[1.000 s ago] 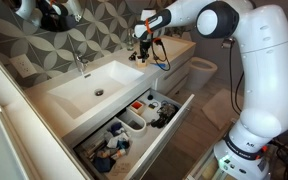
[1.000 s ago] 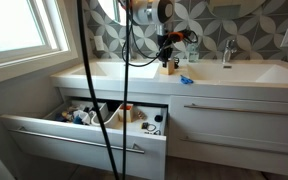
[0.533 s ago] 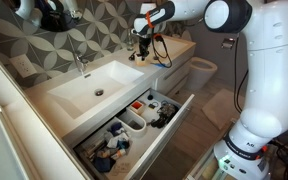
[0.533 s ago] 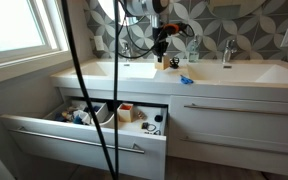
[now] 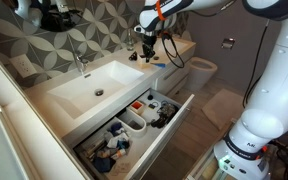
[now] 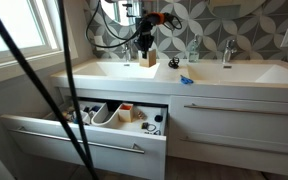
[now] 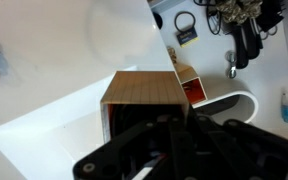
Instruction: Pick up the orange square cup from the countertop and put it in the drawer in front of the similar cup in the drawer
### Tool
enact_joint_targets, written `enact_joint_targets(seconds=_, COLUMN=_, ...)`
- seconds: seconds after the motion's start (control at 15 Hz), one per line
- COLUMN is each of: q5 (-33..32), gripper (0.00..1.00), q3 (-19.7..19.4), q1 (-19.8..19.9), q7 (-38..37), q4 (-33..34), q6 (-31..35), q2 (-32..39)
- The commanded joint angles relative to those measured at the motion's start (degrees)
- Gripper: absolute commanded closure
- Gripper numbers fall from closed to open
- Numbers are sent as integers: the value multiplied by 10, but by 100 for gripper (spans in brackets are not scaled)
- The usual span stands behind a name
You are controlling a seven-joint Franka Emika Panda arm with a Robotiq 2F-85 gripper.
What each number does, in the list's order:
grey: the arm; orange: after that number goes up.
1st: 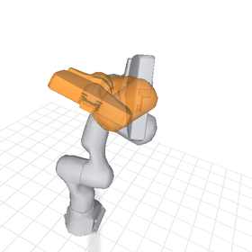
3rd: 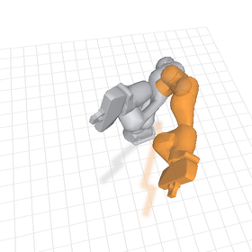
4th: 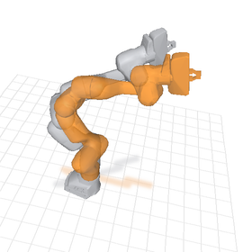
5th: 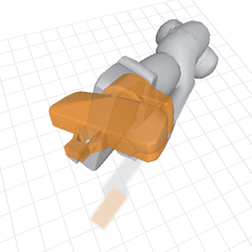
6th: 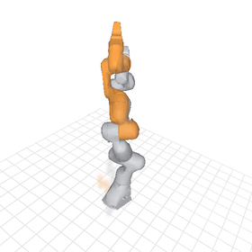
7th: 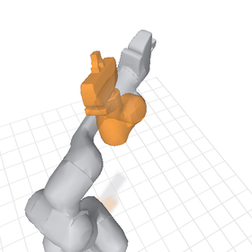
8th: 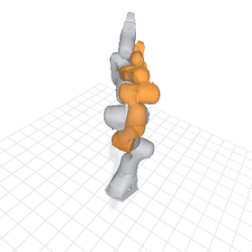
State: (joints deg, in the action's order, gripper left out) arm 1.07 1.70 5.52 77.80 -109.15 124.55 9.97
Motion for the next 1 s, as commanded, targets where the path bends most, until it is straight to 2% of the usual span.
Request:
enact_joint_targets(seconds=0.0, q5=-9, gripper=98, q3=3, q1=-21, q7=-1, q4=-133, q6=29, q2=-106)
enact_joint_targets(seconds=0.33, q5=13, gripper=98, q3=4, q1=-59, q7=8, q4=-239, q6=50, q2=-189)
enact_joint_targets(seconds=0.53, q5=60, gripper=98, q3=-7, q1=-84, q7=57, q4=-281, q6=72, q2=-229)
enact_joint_targets(seconds=0.6, q5=99, gripper=98, q3=-16, q1=-94, q7=84, q4=-287, q6=98, q2=-236)
enact_joint_targets(seconds=0.67, q5=49, gripper=94, q3=-7, q1=-87, q7=34, q4=-253, q6=63, q2=-198)
enact_joint_targets(seconds=0.93, q5=80, gripper=94, q3=-16, q1=-95, q7=61, q4=-273, q6=83, q2=-223)
